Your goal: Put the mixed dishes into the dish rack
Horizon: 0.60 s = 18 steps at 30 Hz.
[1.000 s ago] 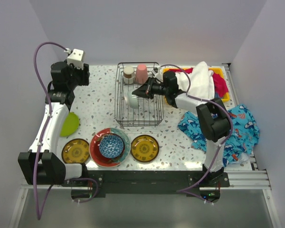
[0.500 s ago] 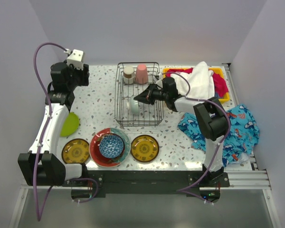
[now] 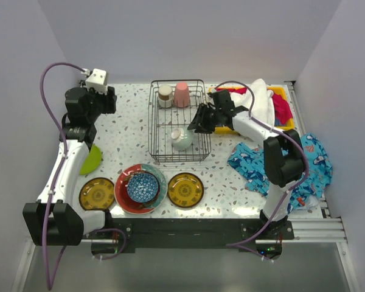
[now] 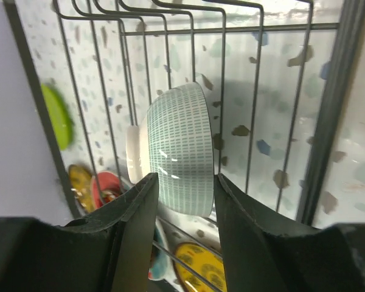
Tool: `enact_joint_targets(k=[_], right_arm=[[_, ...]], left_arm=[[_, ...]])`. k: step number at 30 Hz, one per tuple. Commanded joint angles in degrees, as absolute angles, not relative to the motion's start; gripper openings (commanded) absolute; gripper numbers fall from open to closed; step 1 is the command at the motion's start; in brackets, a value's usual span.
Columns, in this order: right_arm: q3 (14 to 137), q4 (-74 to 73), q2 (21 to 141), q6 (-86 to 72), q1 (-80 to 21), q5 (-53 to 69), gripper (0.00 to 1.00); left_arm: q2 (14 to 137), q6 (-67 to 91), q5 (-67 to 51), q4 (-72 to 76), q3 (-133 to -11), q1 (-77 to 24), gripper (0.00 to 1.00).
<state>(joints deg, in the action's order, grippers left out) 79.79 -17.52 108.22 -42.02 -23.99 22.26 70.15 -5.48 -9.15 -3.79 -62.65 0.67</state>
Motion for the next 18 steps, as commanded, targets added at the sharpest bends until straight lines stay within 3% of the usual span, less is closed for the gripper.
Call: enact_joint_targets(k=[1, 6, 7, 9, 15, 18], right_arm=[[85.0, -31.8, 102.8, -30.4, -24.2, 14.2, 0.46], [87.1, -31.2, 100.8, -25.1, -26.6, 14.1, 0.44], [87.0, -29.2, 100.6, -24.0, -27.6, 14.7, 0.33], [87.2, -28.0, 101.5, -23.2, -28.9, 14.0, 0.25], [89.3, -24.1, 106.4, -20.2, -33.0, 13.0, 0.26], [91.1, -23.9, 109.5, -20.2, -33.0, 12.4, 0.26]], left_arm=[[65.7, -6.3, -10.8, 1.4, -60.0, 0.4, 0.59], [62.4, -8.3, -9.8, -1.7, -56.3, 0.4, 0.63], [62.1, -8.8, -9.7, -2.3, -55.9, 0.4, 0.64], [61.7, -9.5, -10.3, -5.2, -55.4, 0.4, 0.64], [64.6, -13.6, -7.0, -21.4, -60.1, 0.4, 0.68], [68.6, -19.4, -15.0, -35.0, -65.0, 1.9, 0.70]])
